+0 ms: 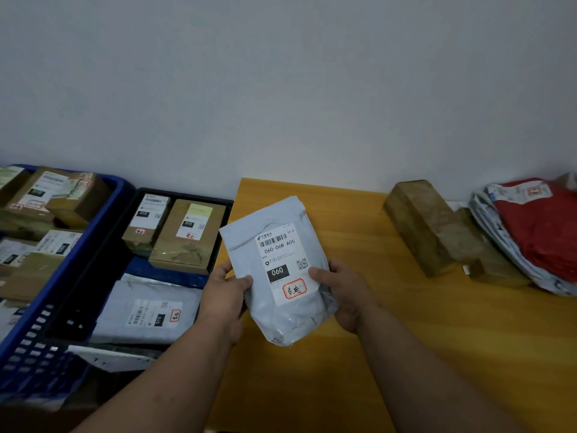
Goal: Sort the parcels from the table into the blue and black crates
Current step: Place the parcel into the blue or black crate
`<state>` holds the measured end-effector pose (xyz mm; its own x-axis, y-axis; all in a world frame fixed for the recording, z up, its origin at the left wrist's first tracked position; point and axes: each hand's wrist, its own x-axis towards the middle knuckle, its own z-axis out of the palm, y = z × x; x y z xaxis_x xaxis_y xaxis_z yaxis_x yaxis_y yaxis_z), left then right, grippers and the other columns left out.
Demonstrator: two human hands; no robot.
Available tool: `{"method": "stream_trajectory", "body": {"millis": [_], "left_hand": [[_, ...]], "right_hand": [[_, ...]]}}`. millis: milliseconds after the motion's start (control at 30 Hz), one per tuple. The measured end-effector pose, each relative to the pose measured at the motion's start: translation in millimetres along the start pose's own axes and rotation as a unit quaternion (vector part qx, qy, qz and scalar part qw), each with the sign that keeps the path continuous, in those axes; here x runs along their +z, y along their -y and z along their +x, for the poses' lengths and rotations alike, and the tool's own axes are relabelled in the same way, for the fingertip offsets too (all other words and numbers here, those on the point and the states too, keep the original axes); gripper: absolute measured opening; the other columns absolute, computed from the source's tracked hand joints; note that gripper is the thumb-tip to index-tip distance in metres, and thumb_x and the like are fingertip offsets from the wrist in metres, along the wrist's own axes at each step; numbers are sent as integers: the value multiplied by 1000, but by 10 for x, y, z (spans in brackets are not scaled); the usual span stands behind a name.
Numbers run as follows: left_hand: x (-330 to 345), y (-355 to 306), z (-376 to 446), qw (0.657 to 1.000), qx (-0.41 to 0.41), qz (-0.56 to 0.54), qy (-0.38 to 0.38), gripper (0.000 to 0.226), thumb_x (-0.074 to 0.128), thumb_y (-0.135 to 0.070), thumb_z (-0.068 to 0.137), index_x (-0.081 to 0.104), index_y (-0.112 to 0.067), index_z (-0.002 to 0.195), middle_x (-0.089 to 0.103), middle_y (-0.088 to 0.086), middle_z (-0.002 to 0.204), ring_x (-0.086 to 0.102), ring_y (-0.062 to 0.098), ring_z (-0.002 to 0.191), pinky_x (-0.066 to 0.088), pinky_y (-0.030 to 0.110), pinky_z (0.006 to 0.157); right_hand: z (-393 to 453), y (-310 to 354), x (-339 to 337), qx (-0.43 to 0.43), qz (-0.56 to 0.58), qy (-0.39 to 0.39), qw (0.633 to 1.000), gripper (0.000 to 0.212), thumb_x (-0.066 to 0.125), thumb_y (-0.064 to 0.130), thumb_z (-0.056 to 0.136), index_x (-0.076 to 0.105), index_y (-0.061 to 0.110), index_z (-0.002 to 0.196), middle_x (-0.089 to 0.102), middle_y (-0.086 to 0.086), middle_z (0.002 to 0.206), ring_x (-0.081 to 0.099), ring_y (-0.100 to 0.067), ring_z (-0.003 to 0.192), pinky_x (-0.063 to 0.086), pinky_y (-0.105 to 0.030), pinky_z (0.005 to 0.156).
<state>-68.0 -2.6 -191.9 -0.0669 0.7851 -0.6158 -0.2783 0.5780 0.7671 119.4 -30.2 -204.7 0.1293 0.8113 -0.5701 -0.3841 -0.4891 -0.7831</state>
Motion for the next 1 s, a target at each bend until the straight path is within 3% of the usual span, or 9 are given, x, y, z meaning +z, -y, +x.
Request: {"method": "stream_trajectory", "body": {"millis": [167,333,433,567,667,733,800,933,1000], "left_hand": [[-144,12,59,998,23,-18,-47,49,64,-7,92,47,-23,135,66,5,112,64,26,102,55,49,90],[-487,-103,169,987,79,42,-131,68,66,-10,89,35,-28,147,55,1,118,57,25,105,48,44,98],[-755,-126,275,982,70,79,-154,49,62,-2,87,54,-22,131,59,5,117,58,25,98,51,40,88],[-1200,-142,467,976,24,64,-209,45,67,2,81,59,-18,121,61,10,112,60,29,96,53,35,71],[-1608,-231,604,969,-3,61,-238,44,71,1,79,56,-17,115,60,9,105,59,29,94,54,40,81],[-1902,-299,694,962,-11,90,-256,39,70,1,80,52,-18,109,58,10,103,56,28,92,50,38,85],[-2181,-378,794,956,-9,121,-268,31,63,-1,84,49,-18,107,57,11,104,55,28,92,49,39,85],[-2631,-544,1033,949,2,194,-247,34,60,3,86,43,-15,110,53,10,101,52,28,90,44,35,76],[-2804,-607,1163,944,8,245,-220,34,56,5,86,45,-15,111,52,6,101,52,27,89,46,36,78]], "right_hand": [[-32,-28,47,35,-27,13,999,17,58,-5,92,63,5,105,74,-17,98,73,-30,80,60,-38,62],[21,-141,221,107,-98,20,989,21,62,-3,90,62,4,110,75,-18,94,73,-32,80,61,-41,66],[86,-252,410,151,-158,20,976,20,63,4,92,61,3,112,76,-14,86,73,-30,77,60,-43,70],[233,-408,679,188,-203,-12,961,25,69,6,86,60,5,110,72,-15,99,70,-32,85,58,-37,66],[345,-521,1016,180,-212,-36,960,27,61,-5,84,56,12,104,61,-9,83,54,-18,62,43,-21,47],[470,-603,1324,158,-215,-54,962,40,58,-11,81,53,14,113,60,-12,89,53,-18,61,42,-22,44],[612,-699,1643,129,-222,-71,964,50,57,-14,78,50,16,118,62,-15,100,58,-21,67,48,-27,48],[851,-932,2226,96,-263,-72,957,51,62,-7,82,42,23,118,60,-12,108,64,-31,93,59,-48,77],[956,-1054,2460,85,-282,-64,953,42,61,-4,87,44,21,116,60,-7,106,62,-25,94,56,-41,77]]}}
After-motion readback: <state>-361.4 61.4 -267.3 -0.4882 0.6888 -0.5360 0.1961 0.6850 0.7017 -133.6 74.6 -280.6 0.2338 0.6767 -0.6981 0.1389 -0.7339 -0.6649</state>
